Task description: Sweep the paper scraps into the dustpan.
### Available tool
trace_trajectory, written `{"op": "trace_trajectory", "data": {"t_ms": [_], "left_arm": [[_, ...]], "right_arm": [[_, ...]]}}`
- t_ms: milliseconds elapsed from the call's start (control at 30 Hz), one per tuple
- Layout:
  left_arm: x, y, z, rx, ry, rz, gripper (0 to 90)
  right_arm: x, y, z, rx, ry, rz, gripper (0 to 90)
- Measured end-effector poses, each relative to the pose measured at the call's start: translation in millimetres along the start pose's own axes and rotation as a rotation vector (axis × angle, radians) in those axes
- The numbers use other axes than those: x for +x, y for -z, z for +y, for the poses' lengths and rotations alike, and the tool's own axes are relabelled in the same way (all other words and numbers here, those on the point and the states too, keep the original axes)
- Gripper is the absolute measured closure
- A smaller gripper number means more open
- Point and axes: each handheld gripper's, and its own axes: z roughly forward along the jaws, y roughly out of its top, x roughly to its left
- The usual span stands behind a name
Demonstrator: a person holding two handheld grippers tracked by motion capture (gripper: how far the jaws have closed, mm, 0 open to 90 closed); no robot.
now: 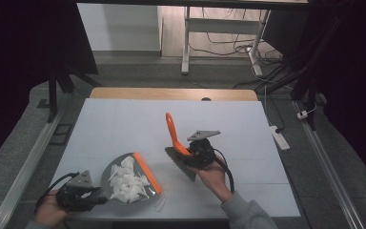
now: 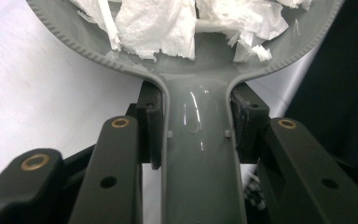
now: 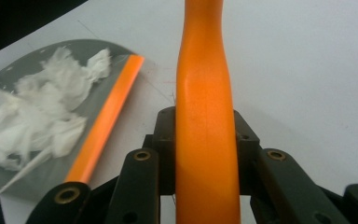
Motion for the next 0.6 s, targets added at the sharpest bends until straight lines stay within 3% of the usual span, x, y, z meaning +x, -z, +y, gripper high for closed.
{"op": "trace_trajectory", "data": {"t_ms": [167, 367, 600], "left_arm": [[-9.7, 10.1, -13.7, 0.047, -0.058, -0.017, 61.9], [-22.6, 10.3, -12.0, 0.095, -0.114, -0.048, 61.9], [-28.3, 2.5, -5.4, 0.124, -0.127, -0.053, 61.9]], "right_arm": [[8.9, -0.2, -4.6, 0.023, 0.013, 0.008, 70.5], [23.9, -14.2, -14.4, 0.087, 0.022, 0.015, 70.5], [39.7, -26.9, -17.8, 0.113, 0.018, 0.036, 70.5]]}}
